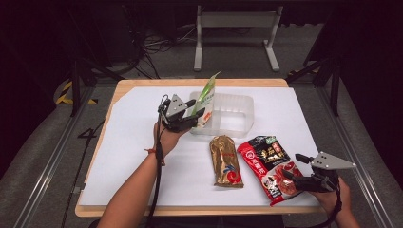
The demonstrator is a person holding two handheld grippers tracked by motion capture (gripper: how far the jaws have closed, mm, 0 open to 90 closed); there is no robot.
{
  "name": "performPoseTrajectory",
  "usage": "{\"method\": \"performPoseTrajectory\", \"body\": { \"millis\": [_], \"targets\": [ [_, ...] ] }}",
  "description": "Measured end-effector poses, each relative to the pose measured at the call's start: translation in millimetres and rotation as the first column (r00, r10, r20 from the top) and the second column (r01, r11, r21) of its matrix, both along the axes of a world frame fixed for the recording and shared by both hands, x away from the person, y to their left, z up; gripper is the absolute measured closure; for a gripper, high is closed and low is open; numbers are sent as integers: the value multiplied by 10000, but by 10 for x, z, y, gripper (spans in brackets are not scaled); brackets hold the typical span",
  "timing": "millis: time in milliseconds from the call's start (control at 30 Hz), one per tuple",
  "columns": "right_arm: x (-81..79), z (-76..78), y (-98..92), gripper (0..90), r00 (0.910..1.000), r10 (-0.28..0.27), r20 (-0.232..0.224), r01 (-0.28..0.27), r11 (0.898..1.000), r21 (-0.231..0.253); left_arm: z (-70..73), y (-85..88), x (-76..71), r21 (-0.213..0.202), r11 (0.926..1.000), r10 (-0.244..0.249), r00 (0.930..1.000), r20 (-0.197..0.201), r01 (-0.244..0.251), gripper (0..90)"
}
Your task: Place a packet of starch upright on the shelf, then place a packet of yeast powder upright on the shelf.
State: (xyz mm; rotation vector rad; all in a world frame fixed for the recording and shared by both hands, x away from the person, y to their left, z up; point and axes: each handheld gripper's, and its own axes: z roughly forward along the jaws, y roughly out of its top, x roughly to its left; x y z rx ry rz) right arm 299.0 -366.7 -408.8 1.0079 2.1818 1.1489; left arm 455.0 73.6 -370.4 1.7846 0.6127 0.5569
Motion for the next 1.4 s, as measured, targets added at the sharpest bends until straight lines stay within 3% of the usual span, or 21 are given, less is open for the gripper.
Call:
{"method": "performPoseTrajectory", "body": {
  "millis": [100, 233, 400, 433, 533, 600, 767, 833, 900, 933, 1033, 1067, 1100, 1133, 1167, 1233, 1267, 1300, 1333, 1367, 1400],
  "targets": [
    [11, 3, 4, 225, 10000, -43, -20, 43, 10000, -9, 7, 103, -141, 302, 9983, -487, 9987, -159, 492, 359],
    [29, 3, 13, 224, 10000, -56, -25, 56, 10000, 19, -39, 195, -242, 429, 9960, -766, 9961, -427, 784, 316],
    [27, -7, 29, 221, 9999, -86, -71, 86, 9999, -95, -198, 297, -395, 879, 9944, -514, 9959, -750, 579, 208],
    [26, -5, 30, 220, 9999, -92, -64, 92, 9999, -98, -256, 305, -428, 912, 9924, -722, 9912, -1112, 825, 209],
    [29, 1, 33, 219, 9999, -114, -49, 114, 9999, -78, -390, 289, -500, 1498, 9810, -1011, 9836, -1495, 1236, 204],
    [36, -6, 34, 219, 9999, -141, -82, 140, 9998, -125, -455, 278, -535, 1501, 9770, -1248, 9766, -1752, 1518, 193],
    [34, -2, 41, 215, 10000, -42, 11, 42, 9999, -163, -532, 191, -538, 1358, 9612, -1983, 9436, -2650, 2401, 176],
    [47, -1, 43, 215, 10000, -39, -20, 39, 9999, -136, -567, 154, -526, 1081, 9576, -2245, 9272, -2998, 2669, 173],
    [73, -11, 58, 209, 9999, 14, -113, -15, 9999, -120, -578, 136, -515, 1047, 9575, -2265, 9253, -3041, 2688, 173],
    [72, -17, 66, 209, 9999, 74, -98, -76, 9998, -195, -590, 100, -492, 859, 9557, -2412, 9165, -3192, 2815, 174],
    [38, -27, 80, 209, 9999, 150, -68, -152, 9994, -325, -598, 5, -434, 597, 9523, -2618, 9020, -3434, 2992, 175],
    [38, -27, 80, 209, 9999, 150, -68, -152, 9994, -325, -598, 5, -434, 597, 9523, -2618, 9020, -3434, 2992, 177],
    [23, -29, 76, 209, 9999, 144, -68, -146, 9994, -302, -603, -51, -409, 425, 9492, -2779, 8940, -3515, 3118, 177],
    [-8, -40, 64, 209, 9999, 120, -108, -123, 9994, -317, -613, -148, -355, 422, 9434, -2908, 8814, -3723, 3290, 175],
    [-17, -42, 59, 209, 9999, 126, -104, -129, 9994, -322, -623, -201, -322, 247, 9424, -2978, 8706, -3916, 3335, 174],
    [-35, -43, 47, 208, 9999, 40, -118, -43, 9997, -244, -643, -301, -263, 330, 9416, -2929, 8637, -4103, 3350, 175],
    [-42, -43, 45, 206, 9999, 12, -146, -15, 9998, -220, -659, -347, -236, 416, 9445, -2803, 8654, -4154, 3259, 175],
    [-50, -44, 44, 206, 9999, 12, -124, -16, 9996, -274, -679, -384, -199, 359, 9471, -2719, 8568, -4381, 3189, 175],
    [-60, -46, 43, 206, 9999, 4, -120, -7, 9995, -304, -702, -418, -160, 140, 9501, -2683, 8395, -4725, 3116, 174],
    [-60, -46, 43, 206, 9999, 4, -120, -7, 9995, -304, -702, -418, -160, 140, 9501, -2683, 8395, -4725, 3116, 172],
    [-78, -49, 33, 205, 9999, -20, -135, 15, 9995, -307, -747, -474, -94, 86, 9539, -2538, 8215, -5106, 3001, 171]
  ]
}}
